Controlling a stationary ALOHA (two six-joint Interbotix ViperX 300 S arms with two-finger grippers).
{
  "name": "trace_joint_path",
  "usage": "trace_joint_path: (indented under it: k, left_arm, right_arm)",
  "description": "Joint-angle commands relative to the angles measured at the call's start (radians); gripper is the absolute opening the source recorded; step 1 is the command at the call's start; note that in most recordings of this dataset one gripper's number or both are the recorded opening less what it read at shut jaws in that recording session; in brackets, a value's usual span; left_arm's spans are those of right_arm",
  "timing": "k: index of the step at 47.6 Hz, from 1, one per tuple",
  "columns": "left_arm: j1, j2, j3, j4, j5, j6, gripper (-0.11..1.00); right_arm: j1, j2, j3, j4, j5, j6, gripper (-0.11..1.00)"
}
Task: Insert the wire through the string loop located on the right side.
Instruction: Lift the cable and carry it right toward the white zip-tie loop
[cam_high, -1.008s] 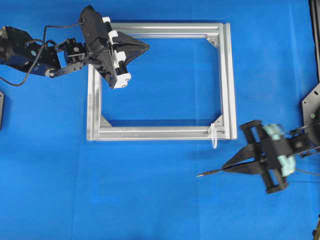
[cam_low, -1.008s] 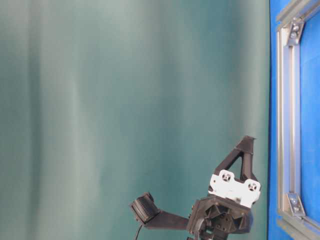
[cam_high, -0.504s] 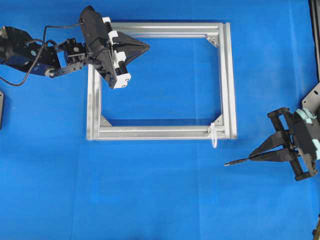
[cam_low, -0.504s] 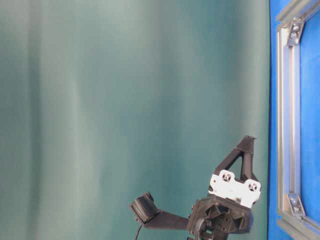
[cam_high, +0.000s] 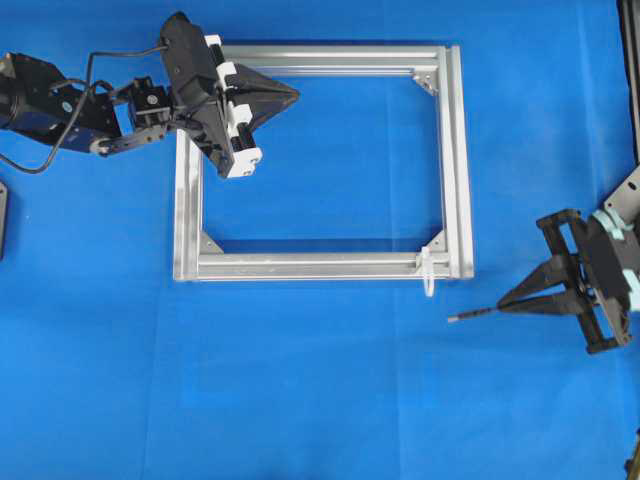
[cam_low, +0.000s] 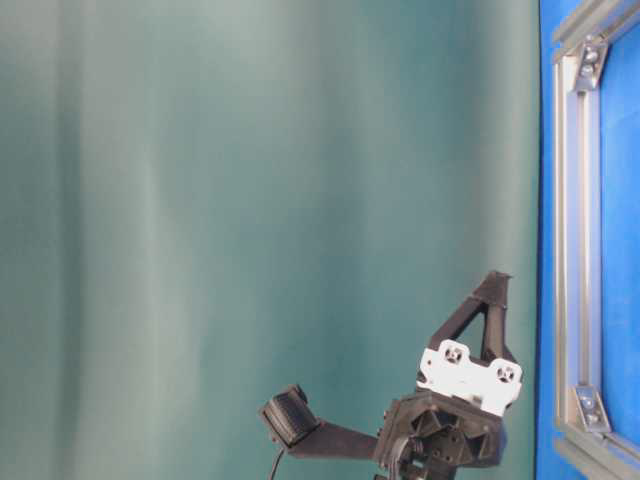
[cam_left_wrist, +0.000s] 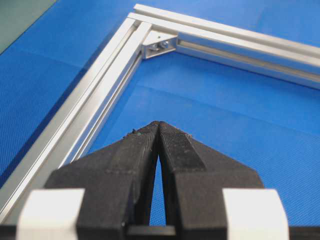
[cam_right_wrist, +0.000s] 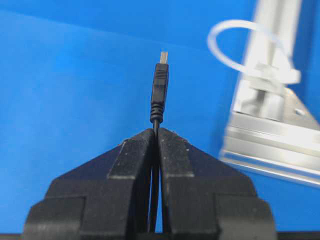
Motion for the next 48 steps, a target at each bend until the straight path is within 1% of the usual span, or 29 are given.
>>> trace_joint_path:
  k: [1, 8, 14, 48]
  left_arm:
    - [-0.002, -0.032, -0.012, 0.002, -0.005, 0.002, 0.00]
    - [-0.002, -0.032, -0.011, 0.003, -0.005, 0.002, 0.00]
    - [-0.002, -0.032, -0.011, 0.002, -0.005, 0.002, 0.00]
    - [-0.002, -0.032, -0.012, 0.002, -0.005, 0.003, 0.00]
  right_arm:
    - [-0.046, -0.002, -0.003, 0.003, -0.009, -0.003, -0.04]
    - [-0.112, -0.002, 0.000, 0.003, -0.009, -0.006, -0.04]
    - [-0.146, -0.002, 0.003, 0.000, -0.009, -0.011, -0.04]
    - [-0.152, -0.002, 0.003, -0.002, -0.021, -0.012, -0.04]
